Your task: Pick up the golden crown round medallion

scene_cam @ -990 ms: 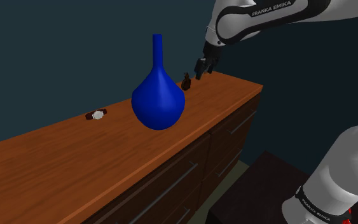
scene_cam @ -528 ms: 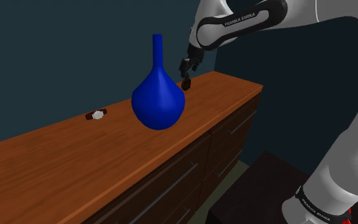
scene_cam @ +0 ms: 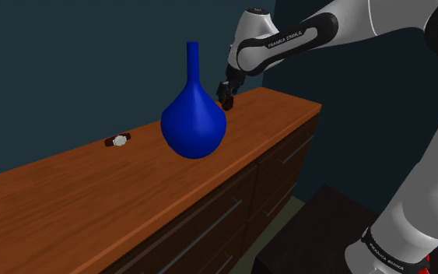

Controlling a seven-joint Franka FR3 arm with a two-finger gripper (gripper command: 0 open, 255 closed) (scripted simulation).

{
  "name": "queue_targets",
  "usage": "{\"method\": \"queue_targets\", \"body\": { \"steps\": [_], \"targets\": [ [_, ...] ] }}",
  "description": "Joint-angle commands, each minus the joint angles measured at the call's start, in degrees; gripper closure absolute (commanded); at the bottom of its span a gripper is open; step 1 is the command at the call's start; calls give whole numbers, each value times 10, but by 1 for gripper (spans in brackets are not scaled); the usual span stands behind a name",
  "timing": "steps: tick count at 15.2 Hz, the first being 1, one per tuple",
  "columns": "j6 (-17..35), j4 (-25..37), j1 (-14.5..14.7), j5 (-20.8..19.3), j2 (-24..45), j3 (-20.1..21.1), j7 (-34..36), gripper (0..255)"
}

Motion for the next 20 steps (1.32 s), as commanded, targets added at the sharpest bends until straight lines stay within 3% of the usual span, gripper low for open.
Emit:
{"method": "queue_targets", "body": {
  "steps": [1, 2, 3, 12, 20],
  "targets": [
    [6, -4, 0, -1, 2, 0, 2, 0],
    [6, -4, 0, -1, 2, 0, 2, 0],
    [6, -3, 0, -1, 3, 0, 2, 255],
    [6, -4, 0, -1, 2, 0, 2, 255],
    [-52, 41, 0, 8, -12, 1, -9, 255]
  ]
}}
